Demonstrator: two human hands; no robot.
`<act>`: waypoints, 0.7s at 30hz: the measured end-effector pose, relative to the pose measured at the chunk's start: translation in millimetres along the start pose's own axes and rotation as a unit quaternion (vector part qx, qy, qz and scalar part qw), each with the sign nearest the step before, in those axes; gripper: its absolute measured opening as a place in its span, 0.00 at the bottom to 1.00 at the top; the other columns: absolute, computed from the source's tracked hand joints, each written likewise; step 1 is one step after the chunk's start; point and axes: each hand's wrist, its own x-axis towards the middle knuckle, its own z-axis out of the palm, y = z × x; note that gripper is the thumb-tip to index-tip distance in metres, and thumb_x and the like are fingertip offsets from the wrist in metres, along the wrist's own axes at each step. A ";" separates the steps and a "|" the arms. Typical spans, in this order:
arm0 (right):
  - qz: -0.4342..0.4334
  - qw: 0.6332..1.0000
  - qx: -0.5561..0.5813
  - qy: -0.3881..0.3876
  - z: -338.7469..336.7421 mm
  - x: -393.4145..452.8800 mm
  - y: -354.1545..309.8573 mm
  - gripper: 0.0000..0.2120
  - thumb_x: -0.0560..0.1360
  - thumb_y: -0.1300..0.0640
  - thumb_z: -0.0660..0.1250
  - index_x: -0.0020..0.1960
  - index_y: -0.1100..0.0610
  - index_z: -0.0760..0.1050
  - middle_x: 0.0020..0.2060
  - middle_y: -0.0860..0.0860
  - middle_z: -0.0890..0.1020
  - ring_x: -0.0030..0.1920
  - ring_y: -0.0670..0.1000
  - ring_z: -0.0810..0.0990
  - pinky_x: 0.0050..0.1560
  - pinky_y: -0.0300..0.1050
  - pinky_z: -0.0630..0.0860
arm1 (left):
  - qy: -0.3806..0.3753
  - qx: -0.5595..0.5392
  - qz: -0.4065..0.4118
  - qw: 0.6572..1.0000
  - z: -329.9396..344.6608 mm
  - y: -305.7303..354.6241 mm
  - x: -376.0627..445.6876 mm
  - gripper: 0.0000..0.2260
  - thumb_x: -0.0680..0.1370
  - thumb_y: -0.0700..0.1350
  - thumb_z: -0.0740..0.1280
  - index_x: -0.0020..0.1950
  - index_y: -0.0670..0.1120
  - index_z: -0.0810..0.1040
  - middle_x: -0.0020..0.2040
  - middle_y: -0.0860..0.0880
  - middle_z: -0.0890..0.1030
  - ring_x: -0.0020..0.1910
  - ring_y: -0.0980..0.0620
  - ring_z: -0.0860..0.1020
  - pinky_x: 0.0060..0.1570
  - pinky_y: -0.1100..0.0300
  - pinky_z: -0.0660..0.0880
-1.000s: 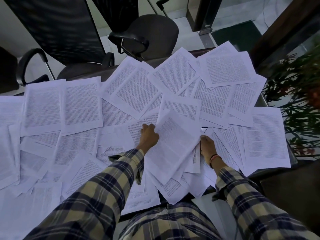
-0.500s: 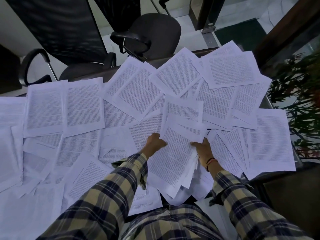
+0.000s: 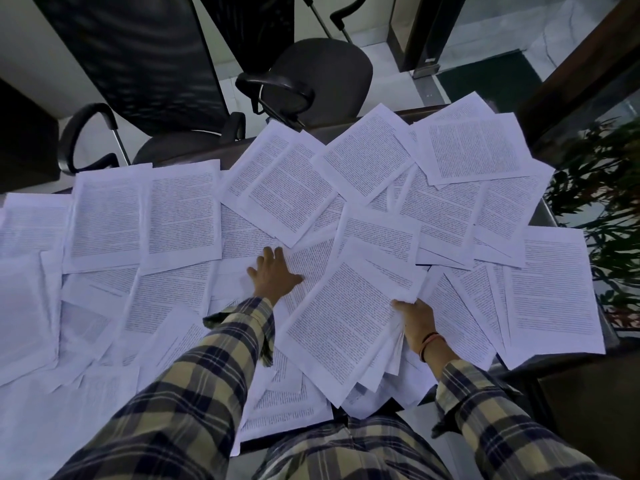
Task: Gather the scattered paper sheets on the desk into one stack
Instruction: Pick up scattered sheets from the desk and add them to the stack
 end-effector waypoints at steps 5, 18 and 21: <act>0.022 0.998 0.058 0.018 25.6 -6.2 5.0 0.15 0.77 0.61 0.72 0.64 0.61 0.80 0.59 0.56 0.84 0.57 0.57 0.82 0.59 0.51 0.79 | -0.040 0.008 -0.009 0.999 2.8 0.3 -6.2 0.30 0.76 0.69 0.64 0.64 0.45 0.75 0.62 0.45 0.79 0.62 0.41 0.75 0.65 0.39 0.66; -0.011 0.999 0.049 0.005 35.1 -33.3 5.1 0.20 0.80 0.62 0.70 0.70 0.64 0.75 0.64 0.57 0.81 0.61 0.56 0.79 0.61 0.46 0.74 | -0.103 -0.287 -0.028 0.952 16.6 -27.4 -34.6 0.17 0.82 0.52 0.68 0.62 0.41 0.80 0.56 0.45 0.82 0.54 0.45 0.79 0.48 0.56 0.73; 0.006 0.997 0.065 0.028 22.5 -30.2 8.9 0.19 0.80 0.60 0.70 0.70 0.63 0.76 0.64 0.57 0.81 0.59 0.55 0.79 0.62 0.47 0.74 | -0.136 -0.266 -0.077 0.951 23.9 -39.1 -39.2 0.12 0.77 0.47 0.74 0.52 0.38 0.80 0.48 0.44 0.81 0.47 0.45 0.79 0.37 0.59 0.71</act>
